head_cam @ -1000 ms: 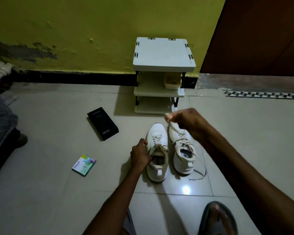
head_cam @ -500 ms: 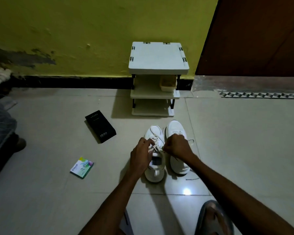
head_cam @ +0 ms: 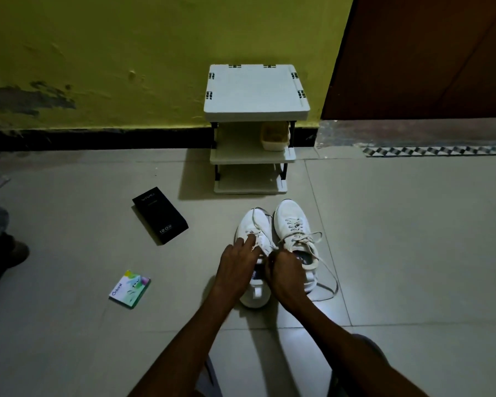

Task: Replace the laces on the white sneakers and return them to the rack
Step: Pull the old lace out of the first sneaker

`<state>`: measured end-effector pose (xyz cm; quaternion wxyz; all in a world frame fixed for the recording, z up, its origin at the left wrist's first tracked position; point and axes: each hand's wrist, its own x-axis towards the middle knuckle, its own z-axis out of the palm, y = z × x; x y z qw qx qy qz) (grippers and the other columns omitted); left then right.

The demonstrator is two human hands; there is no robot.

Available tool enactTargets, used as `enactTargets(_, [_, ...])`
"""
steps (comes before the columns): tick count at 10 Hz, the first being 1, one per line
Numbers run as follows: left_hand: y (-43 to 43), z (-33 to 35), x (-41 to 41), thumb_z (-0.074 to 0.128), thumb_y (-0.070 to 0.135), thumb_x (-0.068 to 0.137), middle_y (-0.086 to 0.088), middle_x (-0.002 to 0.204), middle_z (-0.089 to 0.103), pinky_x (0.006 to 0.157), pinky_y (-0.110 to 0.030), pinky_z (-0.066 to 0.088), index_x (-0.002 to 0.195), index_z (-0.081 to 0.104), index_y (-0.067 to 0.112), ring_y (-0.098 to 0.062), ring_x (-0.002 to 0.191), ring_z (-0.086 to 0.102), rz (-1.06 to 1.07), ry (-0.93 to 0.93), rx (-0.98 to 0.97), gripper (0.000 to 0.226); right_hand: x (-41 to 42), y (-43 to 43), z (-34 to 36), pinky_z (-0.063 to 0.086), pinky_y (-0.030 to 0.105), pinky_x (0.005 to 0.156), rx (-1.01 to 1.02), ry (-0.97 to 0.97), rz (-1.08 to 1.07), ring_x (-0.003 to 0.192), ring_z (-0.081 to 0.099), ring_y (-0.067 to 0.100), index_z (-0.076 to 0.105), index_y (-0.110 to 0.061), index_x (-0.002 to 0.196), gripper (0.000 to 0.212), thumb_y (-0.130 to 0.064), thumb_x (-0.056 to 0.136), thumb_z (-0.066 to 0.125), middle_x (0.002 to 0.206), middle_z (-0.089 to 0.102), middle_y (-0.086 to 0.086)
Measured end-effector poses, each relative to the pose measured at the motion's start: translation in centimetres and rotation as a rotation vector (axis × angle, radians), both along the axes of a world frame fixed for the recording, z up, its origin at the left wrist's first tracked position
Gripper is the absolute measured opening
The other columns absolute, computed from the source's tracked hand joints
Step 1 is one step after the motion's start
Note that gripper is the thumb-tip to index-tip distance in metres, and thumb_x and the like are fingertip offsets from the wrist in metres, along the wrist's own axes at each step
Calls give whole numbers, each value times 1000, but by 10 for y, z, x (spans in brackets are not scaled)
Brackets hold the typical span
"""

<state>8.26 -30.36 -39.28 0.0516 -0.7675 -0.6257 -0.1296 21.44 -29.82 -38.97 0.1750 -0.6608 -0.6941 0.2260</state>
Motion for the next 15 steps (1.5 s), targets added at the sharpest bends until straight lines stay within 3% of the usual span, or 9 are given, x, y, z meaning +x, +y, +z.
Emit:
enactTargets(2, [10,-14,-2,73,2,71,1,102,58,73,-31,45,91,71,22,-22,88,53,23,-346,-116,29,1,8,3,51,29,67,-30,51,27,65,64,19,70,-10,73,24,-23,91,59,72,69,6])
enactTargets(4, [20,34,8,52,15,98,-6,63,59,69,-28,50,65,56,8,-21,64,57,725,-2302,-415,33,-7,3,4,46,26,61,-27,5,-59,68,64,18,68,-15,76,29,-35,92,54,73,67,2])
enactTargets(6, [47,65,-31,57,54,90,-3,73,60,68,-31,40,69,61,15,-23,79,60,186,-171,-791,44,-13,2,13,33,22,60,-29,-57,-53,75,67,22,70,-11,82,22,-28,91,58,82,70,7])
enactTargets(7, [54,70,-22,64,40,85,-2,78,66,74,-31,42,67,67,15,-19,83,62,198,-430,-777,30,-14,2,19,35,22,60,-62,-127,-46,78,68,20,71,-13,86,19,-28,90,60,87,72,5])
enactTargets(8, [44,62,-18,69,23,76,-8,71,61,65,-31,49,77,66,6,-12,49,54,505,-1589,-709,17,-12,1,24,38,24,62,-79,-160,-30,85,69,26,70,-10,91,16,-24,86,63,91,72,8])
enactTargets(10, [46,86,-42,66,26,89,8,53,48,46,-21,32,78,77,14,-8,47,36,185,-841,-959,20,-24,-3,29,47,27,69,-86,-263,54,90,69,22,67,-13,95,13,-22,87,66,98,71,7])
enactTargets(12, [45,85,-60,44,32,103,7,47,32,48,-24,27,80,57,11,-7,39,26,280,-1958,-717,34,-26,-4,22,50,30,73,-92,-192,62,86,68,25,68,-10,93,15,-21,83,66,95,70,10])
enactTargets(13, [39,103,-64,54,39,99,4,53,26,48,-24,25,83,74,10,-11,47,23,159,-1074,-895,38,-22,-5,20,50,28,64,-123,-184,20,80,69,24,69,-10,88,13,-22,81,70,88,70,8])
enactTargets(15, [42,118,-45,39,18,104,8,51,41,52,-23,29,78,53,18,-6,46,32,154,-2291,-402,31,-27,-5,23,48,28,62,-108,-211,4,79,68,21,65,-15,81,7,-14,87,61,80,66,5])
